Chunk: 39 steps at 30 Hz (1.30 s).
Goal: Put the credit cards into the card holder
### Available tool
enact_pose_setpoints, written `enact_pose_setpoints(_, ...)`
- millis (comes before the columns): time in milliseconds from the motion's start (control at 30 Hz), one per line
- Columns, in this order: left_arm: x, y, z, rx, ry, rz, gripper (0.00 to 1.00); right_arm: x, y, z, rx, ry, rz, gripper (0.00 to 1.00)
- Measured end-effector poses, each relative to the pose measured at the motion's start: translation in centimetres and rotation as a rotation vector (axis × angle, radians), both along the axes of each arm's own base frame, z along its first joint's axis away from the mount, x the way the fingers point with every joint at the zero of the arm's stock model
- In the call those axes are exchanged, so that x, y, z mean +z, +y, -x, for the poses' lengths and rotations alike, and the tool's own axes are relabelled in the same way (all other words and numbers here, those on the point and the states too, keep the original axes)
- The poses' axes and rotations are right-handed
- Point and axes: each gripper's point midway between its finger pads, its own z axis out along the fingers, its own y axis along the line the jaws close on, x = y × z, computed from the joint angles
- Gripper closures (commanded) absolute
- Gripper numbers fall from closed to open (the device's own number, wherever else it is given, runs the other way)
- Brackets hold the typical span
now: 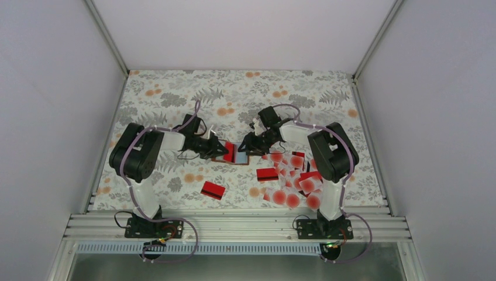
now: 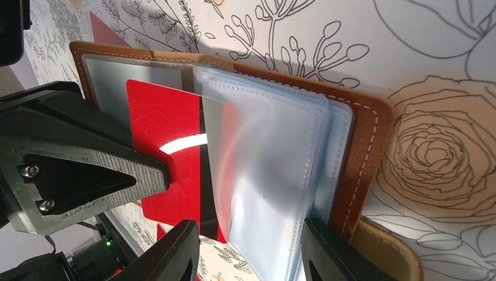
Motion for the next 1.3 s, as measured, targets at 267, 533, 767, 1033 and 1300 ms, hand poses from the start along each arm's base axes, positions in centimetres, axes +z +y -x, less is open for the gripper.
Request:
enact_pose_setpoints(267,-0.1,-0.5,-0.3,-0.001,-0.008,0.000,0.98,0.0,0.0,0.0,0.000,-0.003,-0.002,0.55)
enact_pose_setpoints(533,-0.1,-0.3,-0.7,-0.007,-0.032,-0.052,0.98,0.0,0.0,0.0,0.000,-0.003,-0.002,0.55)
enact_pose_setpoints(767,0.0,0.0,-0.8,-0.029,-0.080,-0.106,0.98,0.0,0.0,0.0,0.000,-0.003,-0.003,0.55)
enact_pose_setpoints(1033,0.0,0.2,-1.0,-0.059,-0.122,-0.149,0.98,0.0,0.0,0.0,0.001,-0.001,-0.002,0.55)
enact_pose_setpoints(1300,0.1,0.0,-1.0,-0.077,-0.161,-0.199,0.98,0.0,0.1,0.0,0.002,0.007,0.001,0.55)
